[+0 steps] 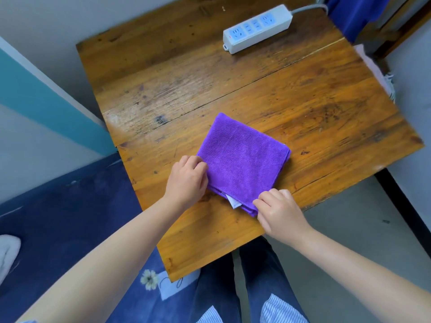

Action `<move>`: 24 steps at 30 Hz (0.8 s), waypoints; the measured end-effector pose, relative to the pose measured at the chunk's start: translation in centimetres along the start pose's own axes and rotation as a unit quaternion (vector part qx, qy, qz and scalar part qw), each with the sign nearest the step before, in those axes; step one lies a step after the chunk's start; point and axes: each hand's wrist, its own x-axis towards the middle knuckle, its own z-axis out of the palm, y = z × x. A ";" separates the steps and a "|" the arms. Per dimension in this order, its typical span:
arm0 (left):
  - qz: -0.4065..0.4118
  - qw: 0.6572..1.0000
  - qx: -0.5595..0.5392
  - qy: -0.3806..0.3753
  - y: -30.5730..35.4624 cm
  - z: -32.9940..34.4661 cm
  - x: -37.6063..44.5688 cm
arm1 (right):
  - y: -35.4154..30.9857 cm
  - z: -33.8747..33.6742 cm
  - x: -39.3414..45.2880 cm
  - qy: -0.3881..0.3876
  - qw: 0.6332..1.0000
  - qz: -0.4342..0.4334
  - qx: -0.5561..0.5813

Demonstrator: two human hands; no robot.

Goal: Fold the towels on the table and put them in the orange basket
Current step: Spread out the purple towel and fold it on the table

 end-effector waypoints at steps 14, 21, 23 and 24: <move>-0.230 0.968 0.015 -0.096 0.0 5.2 4.9 | 8.0 3.0 8.3 -0.180 0.978 0.103 0.023; -0.317 0.942 0.062 -0.092 0.8 3.1 2.0 | 10.5 0.2 8.2 -0.186 0.972 0.135 0.049; -0.343 0.929 0.078 -0.114 1.4 2.8 1.4 | 9.3 -0.6 10.6 -0.137 0.986 0.055 0.074; -0.355 0.924 0.082 -0.119 1.7 2.6 1.2 | 8.6 -0.8 12.0 -0.129 0.988 0.009 0.079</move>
